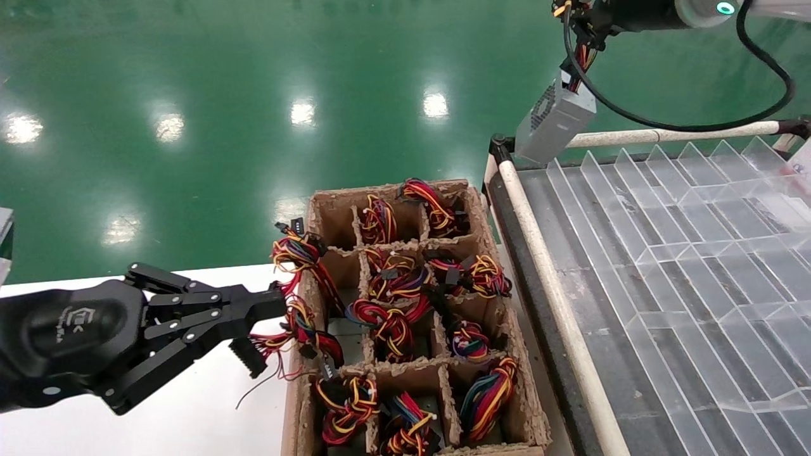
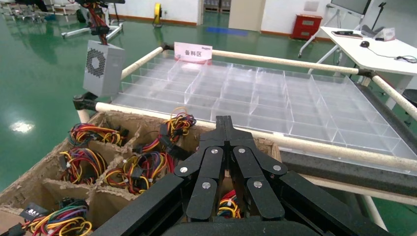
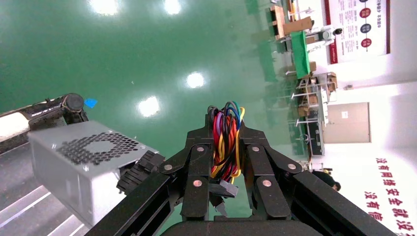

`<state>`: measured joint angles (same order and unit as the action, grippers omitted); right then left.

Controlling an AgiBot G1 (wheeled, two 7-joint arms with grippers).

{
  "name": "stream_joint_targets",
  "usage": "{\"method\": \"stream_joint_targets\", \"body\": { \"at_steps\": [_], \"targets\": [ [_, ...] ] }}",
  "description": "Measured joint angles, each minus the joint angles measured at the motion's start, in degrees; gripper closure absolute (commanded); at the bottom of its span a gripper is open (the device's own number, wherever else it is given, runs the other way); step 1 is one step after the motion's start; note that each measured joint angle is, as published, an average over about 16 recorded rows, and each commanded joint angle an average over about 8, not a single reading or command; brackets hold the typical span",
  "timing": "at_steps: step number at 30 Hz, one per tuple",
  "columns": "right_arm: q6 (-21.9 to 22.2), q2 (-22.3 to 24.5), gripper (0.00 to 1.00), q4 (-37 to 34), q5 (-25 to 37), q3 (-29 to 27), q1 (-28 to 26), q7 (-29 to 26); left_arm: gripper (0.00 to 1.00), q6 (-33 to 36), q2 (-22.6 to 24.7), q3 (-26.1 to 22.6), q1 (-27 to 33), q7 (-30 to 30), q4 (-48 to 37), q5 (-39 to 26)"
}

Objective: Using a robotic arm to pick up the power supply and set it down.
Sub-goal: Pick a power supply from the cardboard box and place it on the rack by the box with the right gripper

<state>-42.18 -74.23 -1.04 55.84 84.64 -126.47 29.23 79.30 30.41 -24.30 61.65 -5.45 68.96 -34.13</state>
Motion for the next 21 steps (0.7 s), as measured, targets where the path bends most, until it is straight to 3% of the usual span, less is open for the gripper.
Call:
{"method": "stream_joint_targets", "body": {
  "at_steps": [8, 21],
  "targets": [
    [-1.9, 0.8, 1.00, 0.8, 0.8, 0.6, -0.3, 0.0, 1.00, 0.0, 0.0, 0.0, 0.0, 0.0, 0.0, 0.0],
    [-9.7, 2.8, 1.00, 1.5, 1.8, 1.3, -2.2, -0.2, 1.00, 0.0, 0.0, 0.0, 0.0, 0.0, 0.0, 0.0]
  ]
}}
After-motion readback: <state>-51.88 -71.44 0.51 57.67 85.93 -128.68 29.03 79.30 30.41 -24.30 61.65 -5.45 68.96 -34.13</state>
